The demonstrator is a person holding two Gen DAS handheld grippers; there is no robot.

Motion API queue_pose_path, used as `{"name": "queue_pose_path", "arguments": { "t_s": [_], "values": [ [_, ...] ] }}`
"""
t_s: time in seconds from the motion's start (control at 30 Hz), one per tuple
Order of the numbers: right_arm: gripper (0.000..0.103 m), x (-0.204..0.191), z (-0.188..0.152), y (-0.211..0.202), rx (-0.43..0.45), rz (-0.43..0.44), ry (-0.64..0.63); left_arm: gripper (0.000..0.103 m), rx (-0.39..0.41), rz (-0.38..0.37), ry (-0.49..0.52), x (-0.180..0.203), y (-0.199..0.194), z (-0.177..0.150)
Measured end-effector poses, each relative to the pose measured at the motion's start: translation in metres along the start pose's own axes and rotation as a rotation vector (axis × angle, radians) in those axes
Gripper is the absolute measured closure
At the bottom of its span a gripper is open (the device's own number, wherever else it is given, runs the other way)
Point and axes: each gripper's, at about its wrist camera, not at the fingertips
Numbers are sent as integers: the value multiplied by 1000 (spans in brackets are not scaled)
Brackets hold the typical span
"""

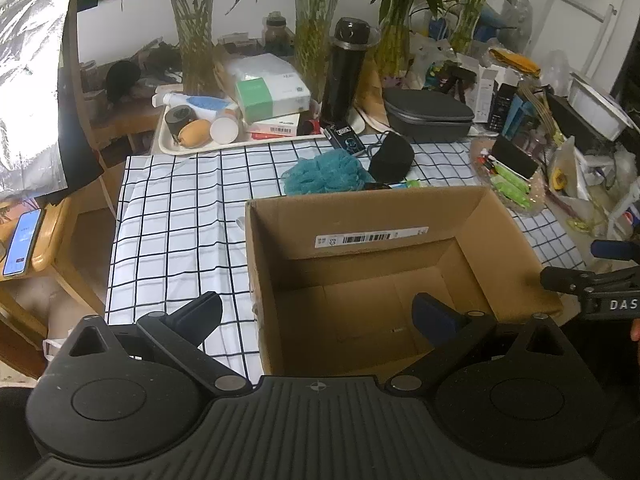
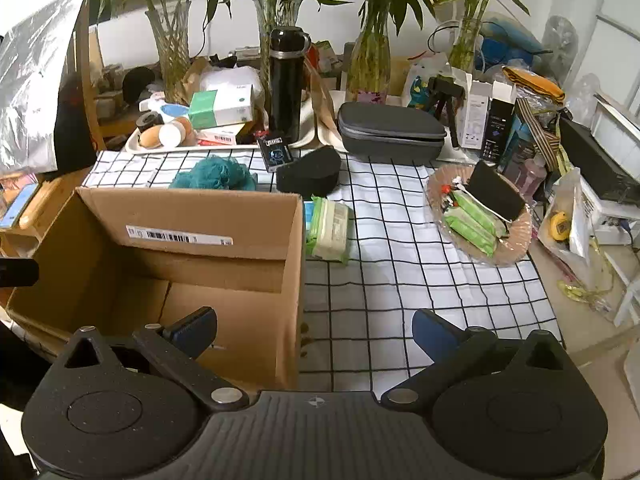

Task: Organize soft objects
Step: 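Grasp the white plastic stick with the left gripper while the right grasps the green wipes pack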

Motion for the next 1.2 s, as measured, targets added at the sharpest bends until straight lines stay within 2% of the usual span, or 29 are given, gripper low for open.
{"name": "queue_pose_path", "arguments": {
  "t_s": [0.37,0.63,0.9,1.07,1.2],
  "values": [
    [0,19,20,13,-10,111,54,0,3,15,42,-9,11,14],
    [0,36,37,31,2,115,81,0,26,11,28,-25,17,29],
    [0,62,59,52,35,127,132,0,60,22,-29,-52,28,50],
    [0,72,70,78,20,123,143,0,78,2,-56,-66,38,59],
    [0,80,79,102,28,135,164,0,54,-50,-68,-80,55,68]
  ]
}}
Point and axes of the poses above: each gripper's, at about its wrist camera, not at the fingertips, and y roughly the way its jaws point, x to its right, z to its top, and after that the axes turned 5 degrees about y, right-handed
